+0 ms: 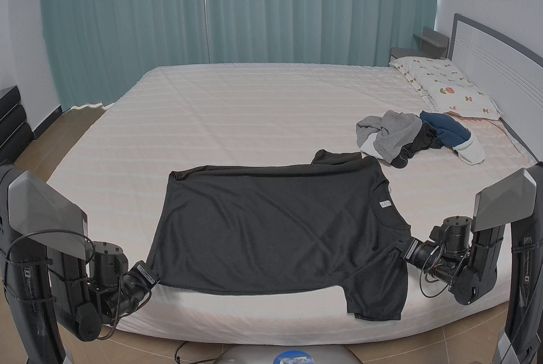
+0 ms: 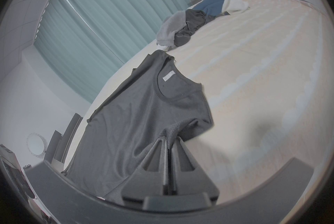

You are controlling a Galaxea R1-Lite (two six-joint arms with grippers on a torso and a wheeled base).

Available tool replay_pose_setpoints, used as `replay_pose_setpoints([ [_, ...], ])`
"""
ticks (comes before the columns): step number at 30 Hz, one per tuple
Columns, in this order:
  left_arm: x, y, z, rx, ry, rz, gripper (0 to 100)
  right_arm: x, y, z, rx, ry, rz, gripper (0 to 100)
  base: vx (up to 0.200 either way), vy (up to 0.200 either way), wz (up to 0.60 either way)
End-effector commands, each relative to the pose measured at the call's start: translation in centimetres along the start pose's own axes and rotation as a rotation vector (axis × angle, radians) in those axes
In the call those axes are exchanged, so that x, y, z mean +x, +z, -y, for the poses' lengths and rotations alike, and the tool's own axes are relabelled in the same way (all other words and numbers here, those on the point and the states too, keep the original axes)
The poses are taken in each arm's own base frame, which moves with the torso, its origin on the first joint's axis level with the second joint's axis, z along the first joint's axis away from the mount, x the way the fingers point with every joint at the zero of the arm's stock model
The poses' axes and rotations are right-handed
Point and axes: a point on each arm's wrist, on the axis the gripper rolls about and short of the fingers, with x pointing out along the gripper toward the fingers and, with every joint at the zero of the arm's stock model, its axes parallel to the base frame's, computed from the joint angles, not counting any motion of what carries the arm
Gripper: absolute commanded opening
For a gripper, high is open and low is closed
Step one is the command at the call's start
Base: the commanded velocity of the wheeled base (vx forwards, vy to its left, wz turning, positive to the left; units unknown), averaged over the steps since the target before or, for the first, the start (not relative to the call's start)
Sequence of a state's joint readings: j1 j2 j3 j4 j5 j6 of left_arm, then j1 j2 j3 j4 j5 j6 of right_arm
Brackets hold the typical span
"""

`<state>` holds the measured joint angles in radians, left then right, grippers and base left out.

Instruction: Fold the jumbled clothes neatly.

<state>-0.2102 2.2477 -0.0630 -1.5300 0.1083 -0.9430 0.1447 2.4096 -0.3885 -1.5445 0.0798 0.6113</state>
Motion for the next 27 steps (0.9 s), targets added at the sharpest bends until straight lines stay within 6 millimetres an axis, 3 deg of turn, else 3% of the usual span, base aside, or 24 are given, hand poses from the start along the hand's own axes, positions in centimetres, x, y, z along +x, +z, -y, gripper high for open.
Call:
replay_pose_setpoints([
  [1, 0.0, 0.0, 0.0, 0.001, 0.001, 0.000, 0, 0.7, 0.3, -0.1, -0.007, -0.005, 0.003, 0, 0.000, 0.000, 0.00],
  [2, 0.0, 0.0, 0.0, 0.001, 0.001, 0.000, 0, 0.7, 0.2, 0.0, -0.009, -0.013, -0.008, 0, 0.000, 0.000, 0.00],
  [3, 0.0, 0.0, 0.0, 0.001, 0.001, 0.000, 0, 0.7, 0.2, 0.0, -0.015, -0.015, -0.011, 100, 0.000, 0.000, 0.00],
  [7, 0.0, 0.0, 0.0, 0.001, 0.001, 0.000, 0, 0.7, 0.2, 0.1, -0.024, -0.014, -0.007, 100, 0.000, 0.000, 0.00],
  [13, 0.0, 0.0, -0.1, 0.002, 0.004, 0.002, 0, -2.7, 1.9, -0.2, -0.015, -0.019, 0.020, 100, 0.000, 0.000, 0.00],
  [20, 0.1, 0.0, -0.1, 0.012, 0.004, 0.000, 0, -8.3, -0.3, 0.6, -0.051, 0.075, -0.176, 100, 0.000, 0.000, 0.00],
  [27, 0.1, 0.0, -0.1, 0.014, 0.006, 0.000, 0, -8.8, -1.9, 1.3, -0.042, 0.062, -0.277, 100, 0.000, 0.000, 0.00],
])
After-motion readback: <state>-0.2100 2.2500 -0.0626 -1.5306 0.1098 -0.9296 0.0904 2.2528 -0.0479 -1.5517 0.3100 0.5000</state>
